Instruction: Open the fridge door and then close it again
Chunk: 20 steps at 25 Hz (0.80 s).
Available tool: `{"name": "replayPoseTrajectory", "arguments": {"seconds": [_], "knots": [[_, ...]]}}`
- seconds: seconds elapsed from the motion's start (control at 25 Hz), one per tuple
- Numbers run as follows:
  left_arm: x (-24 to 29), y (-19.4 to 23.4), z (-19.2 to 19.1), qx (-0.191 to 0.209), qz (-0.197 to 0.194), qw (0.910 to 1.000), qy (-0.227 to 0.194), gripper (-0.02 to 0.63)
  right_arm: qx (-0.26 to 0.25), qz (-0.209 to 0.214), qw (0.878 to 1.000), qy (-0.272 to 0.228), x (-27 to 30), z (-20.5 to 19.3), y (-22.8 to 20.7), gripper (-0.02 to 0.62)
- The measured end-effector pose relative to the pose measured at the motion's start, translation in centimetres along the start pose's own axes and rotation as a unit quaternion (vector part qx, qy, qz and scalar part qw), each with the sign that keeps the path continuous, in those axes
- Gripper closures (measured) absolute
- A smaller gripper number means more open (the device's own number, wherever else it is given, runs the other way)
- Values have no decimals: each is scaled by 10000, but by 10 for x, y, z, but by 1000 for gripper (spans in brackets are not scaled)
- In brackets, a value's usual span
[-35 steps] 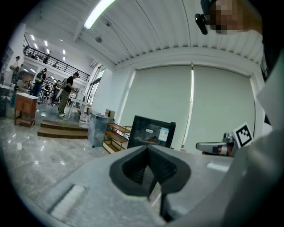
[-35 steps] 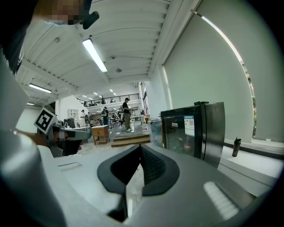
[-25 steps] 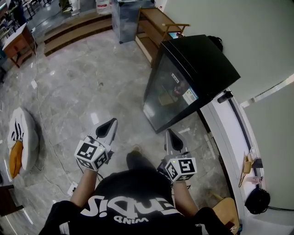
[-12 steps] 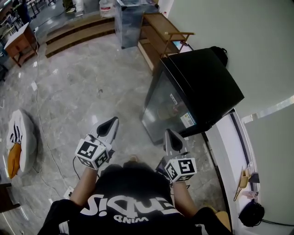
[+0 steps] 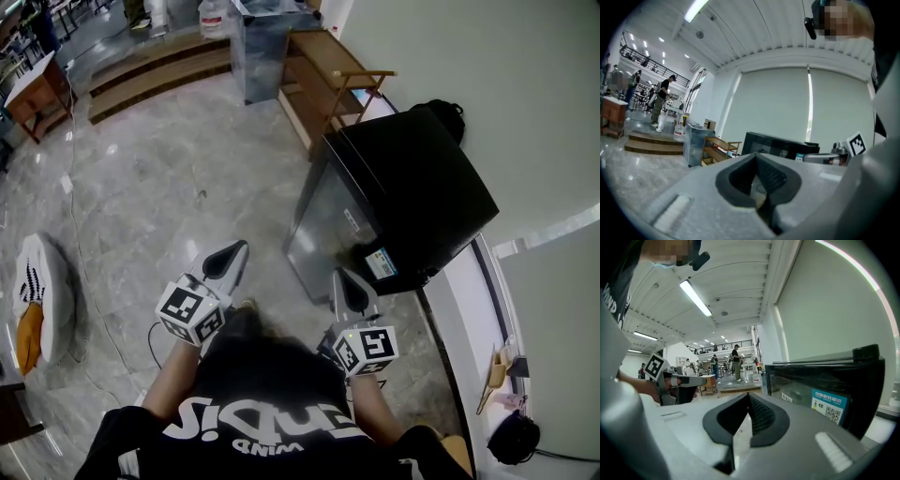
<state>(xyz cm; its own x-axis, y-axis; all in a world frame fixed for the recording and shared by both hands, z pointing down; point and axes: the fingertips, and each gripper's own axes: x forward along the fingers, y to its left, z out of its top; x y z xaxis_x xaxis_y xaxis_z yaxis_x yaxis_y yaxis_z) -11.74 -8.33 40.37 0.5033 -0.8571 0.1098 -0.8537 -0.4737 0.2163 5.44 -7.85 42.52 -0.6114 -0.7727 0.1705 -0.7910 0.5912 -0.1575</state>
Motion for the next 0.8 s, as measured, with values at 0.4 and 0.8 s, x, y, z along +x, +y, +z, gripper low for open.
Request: {"name": "replayPoseTrajectory", "arguments": {"seconds": [0.4, 0.8], "knots": [[38, 27, 7, -136, -316, 9994, 3, 602, 145, -311, 9994, -96, 31, 9, -14, 597], [67, 33, 6, -181, -746, 9970, 116, 403, 232, -431, 9988, -90, 45, 7, -25, 597]]}}
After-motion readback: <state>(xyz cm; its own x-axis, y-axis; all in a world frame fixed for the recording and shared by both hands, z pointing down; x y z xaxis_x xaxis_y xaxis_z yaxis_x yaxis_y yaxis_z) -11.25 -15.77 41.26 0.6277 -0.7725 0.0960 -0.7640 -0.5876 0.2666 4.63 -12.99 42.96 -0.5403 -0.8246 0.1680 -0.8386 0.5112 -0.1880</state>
